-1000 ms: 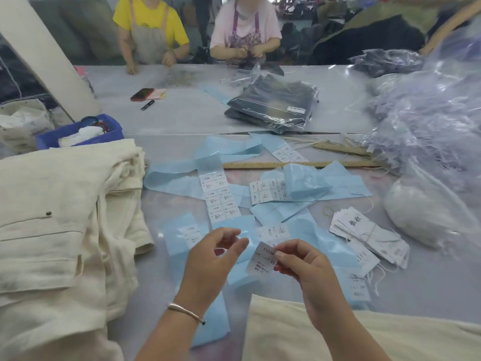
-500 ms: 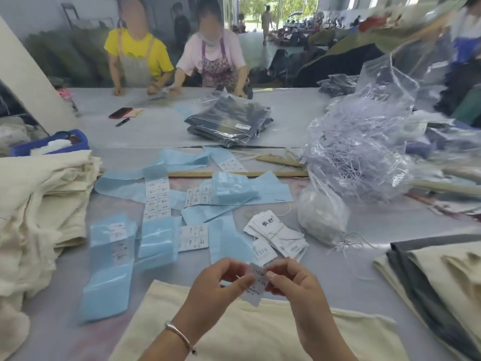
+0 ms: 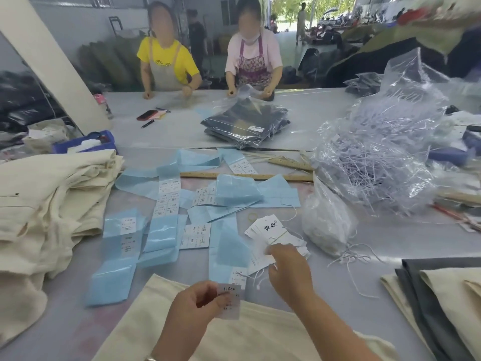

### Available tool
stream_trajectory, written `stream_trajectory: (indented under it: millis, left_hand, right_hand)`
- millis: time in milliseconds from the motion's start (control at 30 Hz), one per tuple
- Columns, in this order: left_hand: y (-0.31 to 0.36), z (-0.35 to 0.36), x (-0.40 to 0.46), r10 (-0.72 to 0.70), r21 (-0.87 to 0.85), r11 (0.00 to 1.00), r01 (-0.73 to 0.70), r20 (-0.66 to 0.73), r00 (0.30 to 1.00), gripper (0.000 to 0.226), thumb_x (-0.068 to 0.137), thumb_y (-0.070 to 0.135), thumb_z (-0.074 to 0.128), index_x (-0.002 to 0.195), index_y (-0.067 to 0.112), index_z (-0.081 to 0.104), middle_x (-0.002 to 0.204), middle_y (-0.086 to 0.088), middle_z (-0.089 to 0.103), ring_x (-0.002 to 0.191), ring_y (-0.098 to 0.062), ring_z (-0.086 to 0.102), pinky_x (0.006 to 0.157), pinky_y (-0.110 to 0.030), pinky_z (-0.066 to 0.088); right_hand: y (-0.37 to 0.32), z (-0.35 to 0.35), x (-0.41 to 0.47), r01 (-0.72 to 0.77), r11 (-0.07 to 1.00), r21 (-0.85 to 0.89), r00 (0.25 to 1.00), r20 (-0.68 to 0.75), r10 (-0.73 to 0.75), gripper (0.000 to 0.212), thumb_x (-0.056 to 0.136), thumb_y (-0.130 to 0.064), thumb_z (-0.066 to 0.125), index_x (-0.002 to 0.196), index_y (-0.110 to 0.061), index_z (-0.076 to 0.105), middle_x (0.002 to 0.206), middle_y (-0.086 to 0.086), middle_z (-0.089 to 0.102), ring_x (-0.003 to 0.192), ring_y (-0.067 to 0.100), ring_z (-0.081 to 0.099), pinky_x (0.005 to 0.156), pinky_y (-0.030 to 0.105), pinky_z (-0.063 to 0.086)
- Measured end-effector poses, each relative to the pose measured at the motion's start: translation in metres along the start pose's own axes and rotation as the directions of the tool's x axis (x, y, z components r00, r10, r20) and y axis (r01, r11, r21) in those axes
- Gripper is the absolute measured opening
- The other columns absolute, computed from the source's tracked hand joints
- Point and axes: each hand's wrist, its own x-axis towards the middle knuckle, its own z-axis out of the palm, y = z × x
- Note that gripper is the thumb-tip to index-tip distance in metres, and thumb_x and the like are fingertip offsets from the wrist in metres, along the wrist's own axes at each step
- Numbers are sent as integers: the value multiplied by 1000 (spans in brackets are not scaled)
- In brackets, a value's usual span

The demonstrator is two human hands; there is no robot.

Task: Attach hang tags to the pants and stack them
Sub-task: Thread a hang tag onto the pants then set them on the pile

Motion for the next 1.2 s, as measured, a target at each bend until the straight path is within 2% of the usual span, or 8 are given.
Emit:
stream_trajectory:
  millis: [100, 200, 400, 533, 667, 900, 1067, 1200]
  left_hand:
    - [-1, -7, 1, 13, 12, 1000, -13, -30, 999, 9, 78, 8, 77, 74, 16, 78, 69, 4, 68, 57, -1, 55, 61, -8, 42]
    - [-6, -21, 7, -25, -72, 997, 18, -106, 994, 17, 76, -4, 75, 73, 12, 79, 96, 5, 70, 65, -1, 63, 62, -14, 49]
    - [-21, -31, 8, -139, -232, 966, 111, -111, 984, 25, 79, -11, 69, 77, 11, 79, 100, -5, 70, 69, -5, 62, 57, -20, 49]
    - [-17, -25, 4, -138, -287, 951, 118, -51, 989, 23, 80, -10, 68, 82, 9, 79, 103, -12, 67, 65, -3, 61, 55, -16, 48]
    - [-9, -23, -1, -112, -338, 936, 98, -22, 993, 26, 78, -13, 66, 78, 9, 80, 96, -9, 68, 63, -5, 61, 54, -17, 49]
    - [-1, -35, -9, -98, -338, 937, 85, -24, 995, 34, 77, -12, 66, 78, 19, 81, 82, -1, 72, 62, -4, 60, 56, -16, 49]
    - [4, -31, -17, -87, -351, 934, 69, -36, 996, 37, 77, -15, 65, 74, 18, 81, 83, -1, 72, 62, -4, 61, 55, -15, 49]
    - [15, -25, -21, -90, -384, 921, 58, -67, 994, 32, 79, -18, 63, 79, 10, 77, 89, -7, 73, 67, -8, 63, 53, -15, 49]
  right_hand:
    - [1, 11, 36, 280, 903, -327, 950, 229, -211, 40, 80, -6, 52, 116, -21, 59, 122, -7, 57, 123, 20, 41, 92, 33, 34]
    - [2, 18, 56, 431, 767, -475, 890, 365, -275, 26, 80, -15, 57, 105, -17, 60, 115, 0, 58, 121, 25, 40, 95, 37, 32]
    - [6, 14, 78, 626, 571, -532, 777, 490, -395, 20, 83, -26, 57, 100, -16, 64, 104, 3, 66, 113, 27, 46, 96, 37, 27]
    - [7, 8, 85, 689, 533, -491, 712, 596, -372, 46, 77, -52, 66, 106, -18, 58, 112, -1, 61, 115, 23, 44, 99, 37, 32]
    - [-4, 7, 89, 727, 481, -490, 682, 593, -427, 26, 78, -29, 67, 99, -15, 60, 96, 6, 63, 102, 27, 47, 87, 35, 32]
    - [-26, -10, 97, 632, 521, -574, 772, 522, -363, 23, 87, -22, 49, 98, -16, 69, 99, 10, 64, 99, 28, 53, 93, 33, 32]
    - [-49, -62, 100, 269, 847, -458, 949, 274, -153, 11, 87, -19, 50, 79, -17, 57, 88, 4, 59, 85, 26, 54, 61, 27, 32]
    - [-43, -96, 76, -30, 992, -123, 998, 45, 36, 16, 82, -5, 54, 71, -14, 46, 65, -1, 46, 67, 22, 46, 47, 26, 26]
